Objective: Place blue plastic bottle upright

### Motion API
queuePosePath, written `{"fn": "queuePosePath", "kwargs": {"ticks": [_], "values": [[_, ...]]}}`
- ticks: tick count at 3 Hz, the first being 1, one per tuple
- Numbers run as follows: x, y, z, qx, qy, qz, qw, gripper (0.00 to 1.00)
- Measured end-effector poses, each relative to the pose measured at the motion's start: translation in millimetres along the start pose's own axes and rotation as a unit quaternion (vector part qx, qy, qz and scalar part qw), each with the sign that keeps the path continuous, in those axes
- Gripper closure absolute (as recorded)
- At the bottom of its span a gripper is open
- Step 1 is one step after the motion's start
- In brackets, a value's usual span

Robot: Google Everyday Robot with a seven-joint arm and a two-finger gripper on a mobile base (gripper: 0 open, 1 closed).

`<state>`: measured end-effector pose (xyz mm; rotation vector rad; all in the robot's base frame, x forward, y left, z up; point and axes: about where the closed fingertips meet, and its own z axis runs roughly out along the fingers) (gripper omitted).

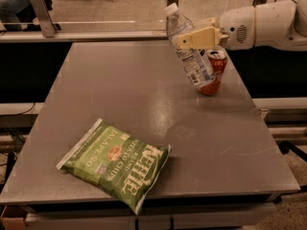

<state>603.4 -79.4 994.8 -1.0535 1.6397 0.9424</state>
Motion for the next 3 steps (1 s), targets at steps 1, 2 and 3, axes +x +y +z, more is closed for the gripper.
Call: {"fn": "queuePosePath", "kwargs": {"ticks": [1, 2, 3], "values": [[11.0, 12.0, -27.3, -0.017, -0.053, 0.024, 0.9982, 1.00], [19.8, 23.6, -50.2, -0.025, -0.094, 0.038, 0.9945, 1.00], [31.4, 32.4, -68.5, -0.029, -0.134, 0.049, 0.9893, 1.00]]}}
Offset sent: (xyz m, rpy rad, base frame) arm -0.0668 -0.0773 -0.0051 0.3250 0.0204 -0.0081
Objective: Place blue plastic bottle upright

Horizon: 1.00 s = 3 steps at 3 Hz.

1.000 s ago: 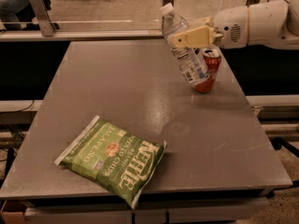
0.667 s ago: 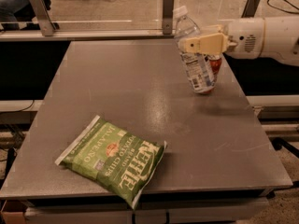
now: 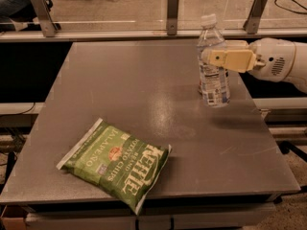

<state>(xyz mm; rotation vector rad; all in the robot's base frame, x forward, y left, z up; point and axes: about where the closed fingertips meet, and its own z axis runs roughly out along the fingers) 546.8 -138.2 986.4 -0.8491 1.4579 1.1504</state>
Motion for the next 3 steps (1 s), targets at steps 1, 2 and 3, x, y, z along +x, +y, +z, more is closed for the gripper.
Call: {"fn": "queuePosePath", "kwargs": {"ticks": [1, 2, 3], "values": [[8.7, -0.3, -18.7, 0.000, -0.033, -0.002, 0.9994, 1.00], [14.9, -7.5, -37.8, 0.001, -0.057, -0.020, 0.9982, 1.00], [21.9, -13.3, -53.1, -0.004, -0.076, -0.041, 0.9963, 1.00]]}}
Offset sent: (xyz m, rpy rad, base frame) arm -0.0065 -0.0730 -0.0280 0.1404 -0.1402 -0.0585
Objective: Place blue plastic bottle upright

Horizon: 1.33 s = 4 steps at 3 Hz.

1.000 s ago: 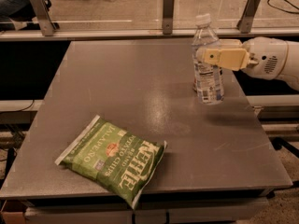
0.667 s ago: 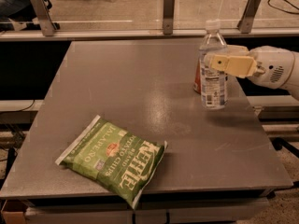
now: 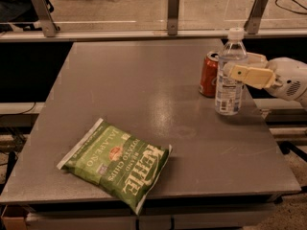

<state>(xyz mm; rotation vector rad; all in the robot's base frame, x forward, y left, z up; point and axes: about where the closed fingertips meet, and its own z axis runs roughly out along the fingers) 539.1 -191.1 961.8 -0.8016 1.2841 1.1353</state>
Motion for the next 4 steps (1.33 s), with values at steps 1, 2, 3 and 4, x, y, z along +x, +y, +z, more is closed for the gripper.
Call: {"fn": "queuePosePath", "kwargs": {"ticks": [1, 2, 3, 4], "values": [[8.1, -2.9, -14.1, -0.011, -0.012, -0.014, 0.9998, 1.00], [15.7, -2.6, -26.1, -0.021, -0.017, -0.023, 0.9994, 1.00], [21.9, -2.0, -38.0, -0.035, -0.012, -0.031, 0.9988, 0.83], [25.2, -0.8, -43.1, -0.039, -0.009, -0.032, 0.9987, 0.59]]}}
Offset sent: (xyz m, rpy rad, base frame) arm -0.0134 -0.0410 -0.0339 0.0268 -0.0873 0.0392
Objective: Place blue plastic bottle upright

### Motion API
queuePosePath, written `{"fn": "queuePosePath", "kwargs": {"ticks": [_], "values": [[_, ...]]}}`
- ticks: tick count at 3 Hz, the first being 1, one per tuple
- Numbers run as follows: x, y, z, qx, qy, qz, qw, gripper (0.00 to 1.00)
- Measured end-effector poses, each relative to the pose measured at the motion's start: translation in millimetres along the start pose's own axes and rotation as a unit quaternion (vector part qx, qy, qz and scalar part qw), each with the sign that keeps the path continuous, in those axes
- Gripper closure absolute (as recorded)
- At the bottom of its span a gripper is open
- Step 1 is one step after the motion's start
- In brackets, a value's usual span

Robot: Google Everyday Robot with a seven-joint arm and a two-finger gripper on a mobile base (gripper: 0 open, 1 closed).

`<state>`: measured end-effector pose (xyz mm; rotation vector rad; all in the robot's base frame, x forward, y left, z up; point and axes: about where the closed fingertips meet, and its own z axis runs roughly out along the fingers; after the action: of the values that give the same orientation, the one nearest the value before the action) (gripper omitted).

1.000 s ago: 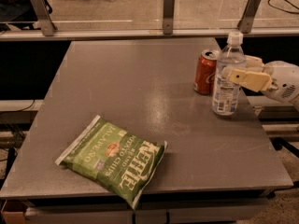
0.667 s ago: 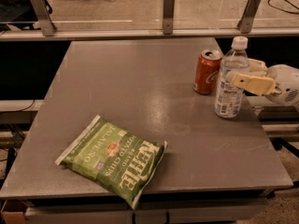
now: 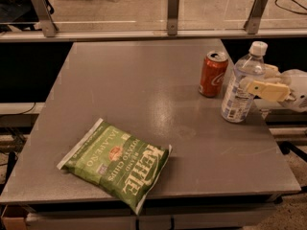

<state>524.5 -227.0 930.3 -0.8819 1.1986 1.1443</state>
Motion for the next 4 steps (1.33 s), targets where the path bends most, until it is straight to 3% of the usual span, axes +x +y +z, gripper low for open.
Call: {"fn": "queuePosePath", "kwargs": {"ticks": [2, 3, 4], "values": [[-2.7, 0.2, 0.5, 0.000, 0.000, 0.000, 1.0000, 0.13], [-2.6, 10.1, -5.6, -0.011, 0.026, -0.030, 0.9992, 0.00], [-12.1, 17.5, -23.6, -0.005, 0.065, -0.067, 0.9956, 0.00]]}}
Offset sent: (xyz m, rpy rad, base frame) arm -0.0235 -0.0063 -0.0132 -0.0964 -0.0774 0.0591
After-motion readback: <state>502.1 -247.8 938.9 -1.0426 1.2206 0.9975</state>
